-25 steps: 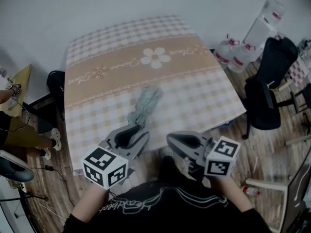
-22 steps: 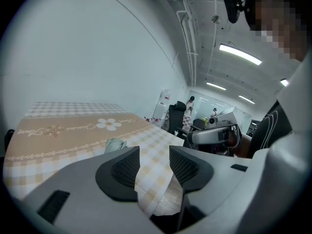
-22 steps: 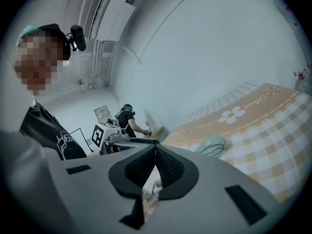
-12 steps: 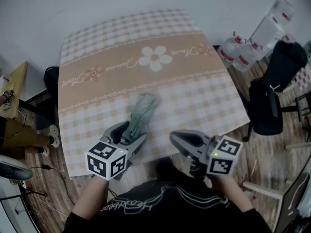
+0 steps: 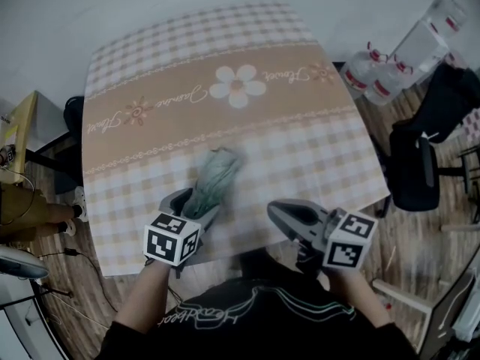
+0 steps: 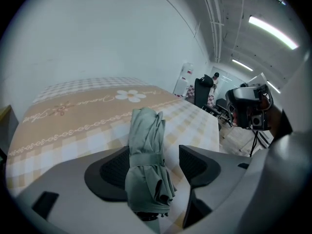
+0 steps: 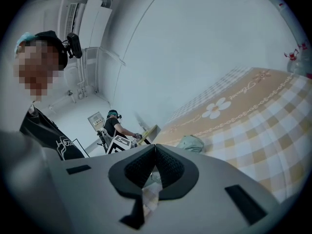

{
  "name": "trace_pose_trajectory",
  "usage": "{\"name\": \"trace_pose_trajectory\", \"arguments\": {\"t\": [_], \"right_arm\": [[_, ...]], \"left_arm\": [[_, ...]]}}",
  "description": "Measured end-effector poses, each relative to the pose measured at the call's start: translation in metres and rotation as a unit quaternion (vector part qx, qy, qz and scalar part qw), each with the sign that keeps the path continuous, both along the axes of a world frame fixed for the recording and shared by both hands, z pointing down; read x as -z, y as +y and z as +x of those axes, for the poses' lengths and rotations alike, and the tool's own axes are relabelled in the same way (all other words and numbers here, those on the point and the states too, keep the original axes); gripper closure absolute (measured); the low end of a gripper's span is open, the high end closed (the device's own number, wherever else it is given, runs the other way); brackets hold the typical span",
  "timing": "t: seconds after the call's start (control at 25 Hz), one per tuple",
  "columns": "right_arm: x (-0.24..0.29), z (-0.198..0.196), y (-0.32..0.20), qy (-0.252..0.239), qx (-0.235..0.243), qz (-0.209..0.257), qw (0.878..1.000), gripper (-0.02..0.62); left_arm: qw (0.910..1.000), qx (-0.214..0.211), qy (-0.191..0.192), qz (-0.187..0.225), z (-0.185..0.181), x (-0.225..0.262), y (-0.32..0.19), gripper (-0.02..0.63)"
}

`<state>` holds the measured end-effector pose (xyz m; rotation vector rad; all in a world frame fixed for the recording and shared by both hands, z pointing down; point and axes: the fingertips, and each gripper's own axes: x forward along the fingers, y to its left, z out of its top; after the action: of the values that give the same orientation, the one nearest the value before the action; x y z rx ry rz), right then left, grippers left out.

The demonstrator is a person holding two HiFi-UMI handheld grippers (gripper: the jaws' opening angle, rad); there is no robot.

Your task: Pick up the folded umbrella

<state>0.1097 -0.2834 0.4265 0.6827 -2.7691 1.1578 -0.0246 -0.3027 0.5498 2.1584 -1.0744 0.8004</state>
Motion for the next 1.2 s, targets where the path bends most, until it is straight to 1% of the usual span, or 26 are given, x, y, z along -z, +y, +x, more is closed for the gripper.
{"name": "trace_pose_trajectory", "arguments": {"t": [0.24, 0.36, 0.52, 0.68, 0.84, 0.96, 1.08, 1.2], "right_arm": [[-0.007, 0.0, -0.012, -0.017, 0.0, -0.017, 1.0, 0.583], [-0.012, 0.001, -0.014, -0.018, 0.0, -0.021, 1.0, 0.583], [-0.02, 0.006, -0.016, -0.018, -0.003, -0.029, 0.999, 0.583], [-0.026, 0.009, -0.019, -0.02, -0.006, -0.037, 0.999, 0.583], [-0.029, 0.008, -0.023, -0.025, -0.003, -0.041, 0.999, 0.583], [-0.032, 0.007, -0.027, -0.028, 0.0, -0.044, 0.999, 0.583], [-0.037, 0.008, -0.031, -0.029, 0.001, -0.05, 0.998, 0.583], [-0.044, 0.008, -0.036, -0.03, 0.003, -0.058, 0.998, 0.583]], "left_arm": [[0.9991, -0.005, -0.035, -0.024, -0.002, -0.031, -0.002, 0.302], [0.9979, -0.012, -0.057, -0.026, -0.004, -0.041, -0.003, 0.302], [0.9971, -0.016, -0.067, -0.032, -0.003, -0.047, -0.005, 0.302], [0.9955, -0.021, -0.072, -0.057, -0.003, -0.055, -0.004, 0.302], [0.9918, -0.021, -0.09, -0.088, -0.001, -0.066, -0.005, 0.302], [0.9904, -0.02, -0.102, -0.09, -0.002, -0.068, -0.006, 0.302], [0.9905, -0.018, -0.105, -0.087, -0.004, -0.068, -0.006, 0.304], [0.9913, -0.014, -0.106, -0.077, -0.004, -0.068, -0.007, 0.327]]}}
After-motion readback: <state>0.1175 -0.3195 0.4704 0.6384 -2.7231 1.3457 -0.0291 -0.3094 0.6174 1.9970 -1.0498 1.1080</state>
